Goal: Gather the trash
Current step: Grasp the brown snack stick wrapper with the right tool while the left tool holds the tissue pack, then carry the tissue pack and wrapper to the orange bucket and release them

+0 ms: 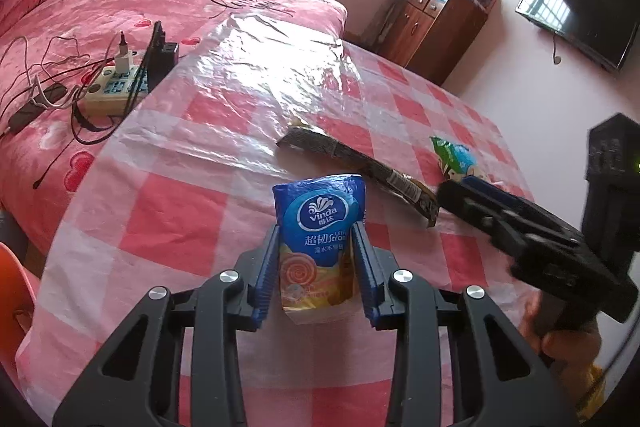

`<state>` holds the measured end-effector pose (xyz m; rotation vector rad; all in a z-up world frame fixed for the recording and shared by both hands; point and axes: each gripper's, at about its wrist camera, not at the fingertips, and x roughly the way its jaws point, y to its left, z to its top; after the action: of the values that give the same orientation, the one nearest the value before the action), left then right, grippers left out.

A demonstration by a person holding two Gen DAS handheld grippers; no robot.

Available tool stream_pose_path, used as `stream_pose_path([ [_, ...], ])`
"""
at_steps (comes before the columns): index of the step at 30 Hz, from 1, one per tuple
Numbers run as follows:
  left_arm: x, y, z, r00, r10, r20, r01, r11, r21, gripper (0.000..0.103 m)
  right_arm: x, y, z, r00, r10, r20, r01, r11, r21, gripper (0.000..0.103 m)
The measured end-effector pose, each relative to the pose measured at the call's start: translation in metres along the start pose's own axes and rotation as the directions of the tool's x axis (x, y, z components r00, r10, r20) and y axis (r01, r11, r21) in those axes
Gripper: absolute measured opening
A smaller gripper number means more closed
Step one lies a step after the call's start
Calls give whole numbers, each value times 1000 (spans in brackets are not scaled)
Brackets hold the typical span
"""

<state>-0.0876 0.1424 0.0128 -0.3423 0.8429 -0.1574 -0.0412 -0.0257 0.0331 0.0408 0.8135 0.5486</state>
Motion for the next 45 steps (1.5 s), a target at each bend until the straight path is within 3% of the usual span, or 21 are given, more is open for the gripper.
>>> stream_pose_path([
  [9, -15, 21, 2, 1000, -11, 25, 12, 1000, -27, 37, 32, 12, 14, 997, -38, -62, 32, 995, -95, 66],
  [16, -24, 39, 0, 999, -15, 30, 16, 999, -45, 37, 51, 16, 12, 991, -59, -121, 45, 993, -113, 54],
  [20, -28, 47, -2, 999, -15, 32, 17, 998, -55, 37, 50, 18, 10, 990, -68, -125, 52, 991, -122, 38],
  [26, -36, 53, -4, 999, -23, 46, 26, 998, -63, 37, 47, 27, 4, 986, -108, -126, 88, 984, -154, 26],
  [36, -48, 69, -14, 998, -21, 54, 26, 996, -83, 37, 38, 45, -11, 986, -110, -126, 93, 986, -138, 21],
  [45, -62, 87, -21, 997, -11, 70, 19, 994, -106, 37, 19, 63, -18, 992, 3, -128, -9, 999, -46, 21],
])
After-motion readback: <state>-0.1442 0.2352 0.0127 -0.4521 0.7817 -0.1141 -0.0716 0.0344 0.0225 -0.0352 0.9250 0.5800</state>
